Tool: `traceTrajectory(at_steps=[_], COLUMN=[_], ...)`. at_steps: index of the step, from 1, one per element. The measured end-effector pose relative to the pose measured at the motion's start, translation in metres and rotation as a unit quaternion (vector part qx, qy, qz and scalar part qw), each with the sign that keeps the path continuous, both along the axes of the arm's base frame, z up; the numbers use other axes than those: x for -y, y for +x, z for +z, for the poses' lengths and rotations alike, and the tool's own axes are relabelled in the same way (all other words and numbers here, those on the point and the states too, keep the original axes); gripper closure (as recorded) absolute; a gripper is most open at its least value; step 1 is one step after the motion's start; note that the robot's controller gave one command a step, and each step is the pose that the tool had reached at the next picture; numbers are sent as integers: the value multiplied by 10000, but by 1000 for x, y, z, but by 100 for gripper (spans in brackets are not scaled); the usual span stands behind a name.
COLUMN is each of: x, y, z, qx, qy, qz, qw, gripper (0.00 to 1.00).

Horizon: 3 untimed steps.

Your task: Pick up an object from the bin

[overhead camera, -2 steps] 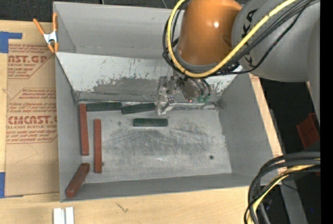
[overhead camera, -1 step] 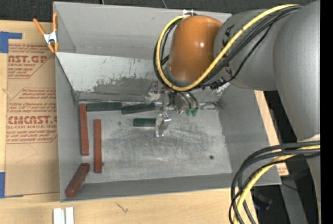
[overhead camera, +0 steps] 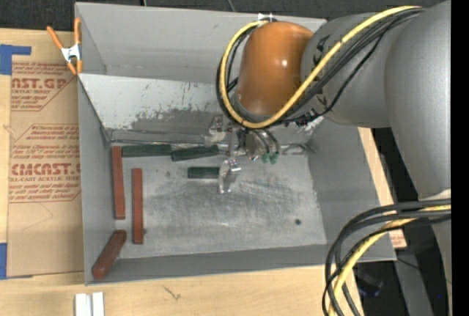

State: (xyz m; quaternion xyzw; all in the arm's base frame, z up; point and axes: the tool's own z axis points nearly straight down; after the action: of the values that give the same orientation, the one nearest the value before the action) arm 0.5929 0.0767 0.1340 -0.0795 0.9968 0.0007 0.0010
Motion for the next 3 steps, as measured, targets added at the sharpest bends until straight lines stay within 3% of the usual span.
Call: traceTrajectory(at_steps=[1, 2, 3], x=[2, 2, 8], y=[-2, -2, -37], z=[-56, -56, 49], qx=[26, 26, -2], qy=[10, 10, -2], qz=[-442, -442, -440], qw=[9990, 9990, 9990], gripper=[100, 100, 100])
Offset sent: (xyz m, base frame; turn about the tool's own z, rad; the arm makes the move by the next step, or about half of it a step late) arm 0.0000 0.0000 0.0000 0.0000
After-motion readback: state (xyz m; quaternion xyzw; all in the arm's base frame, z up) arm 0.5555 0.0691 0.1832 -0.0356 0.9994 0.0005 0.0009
